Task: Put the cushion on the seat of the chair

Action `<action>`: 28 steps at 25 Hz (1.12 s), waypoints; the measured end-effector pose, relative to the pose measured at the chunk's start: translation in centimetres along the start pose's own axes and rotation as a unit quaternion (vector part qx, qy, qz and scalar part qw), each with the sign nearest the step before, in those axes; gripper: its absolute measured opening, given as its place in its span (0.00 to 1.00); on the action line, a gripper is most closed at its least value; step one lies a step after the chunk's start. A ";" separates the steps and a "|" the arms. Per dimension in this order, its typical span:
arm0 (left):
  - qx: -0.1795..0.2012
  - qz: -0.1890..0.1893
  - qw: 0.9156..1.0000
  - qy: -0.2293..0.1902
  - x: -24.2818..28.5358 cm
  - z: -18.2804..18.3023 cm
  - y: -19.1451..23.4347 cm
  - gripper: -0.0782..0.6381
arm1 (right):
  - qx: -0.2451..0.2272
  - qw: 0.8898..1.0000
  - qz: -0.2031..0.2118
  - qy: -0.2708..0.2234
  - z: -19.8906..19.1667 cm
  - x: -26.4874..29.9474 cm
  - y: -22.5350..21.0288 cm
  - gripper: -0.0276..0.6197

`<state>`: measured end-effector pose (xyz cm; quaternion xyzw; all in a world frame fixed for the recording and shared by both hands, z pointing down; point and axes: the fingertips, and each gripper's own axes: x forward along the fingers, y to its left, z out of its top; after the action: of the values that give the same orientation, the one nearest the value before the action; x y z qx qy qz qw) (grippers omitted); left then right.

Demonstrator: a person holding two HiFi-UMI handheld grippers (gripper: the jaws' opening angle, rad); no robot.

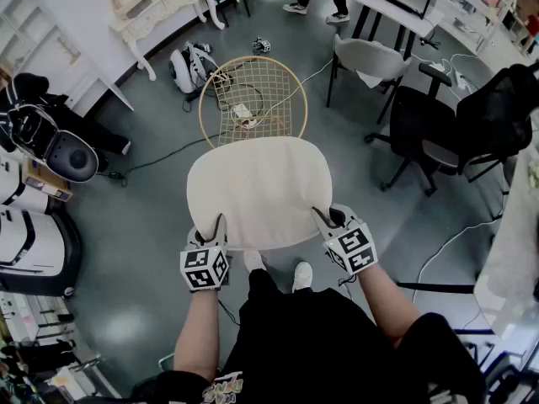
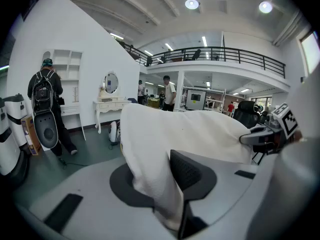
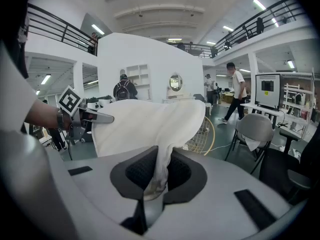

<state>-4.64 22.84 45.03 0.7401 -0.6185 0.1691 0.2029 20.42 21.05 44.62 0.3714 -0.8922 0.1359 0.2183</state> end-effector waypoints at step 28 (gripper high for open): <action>-0.009 -0.001 1.000 0.001 1.3 1.5 2.1 0.27 | 0.009 1.000 0.010 -0.003 1.9 2.1 -0.1 0.12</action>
<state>-6.51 20.65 44.60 0.7389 -0.6188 0.1640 0.2100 18.65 18.94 44.02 0.3651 -0.8952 0.1450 0.2105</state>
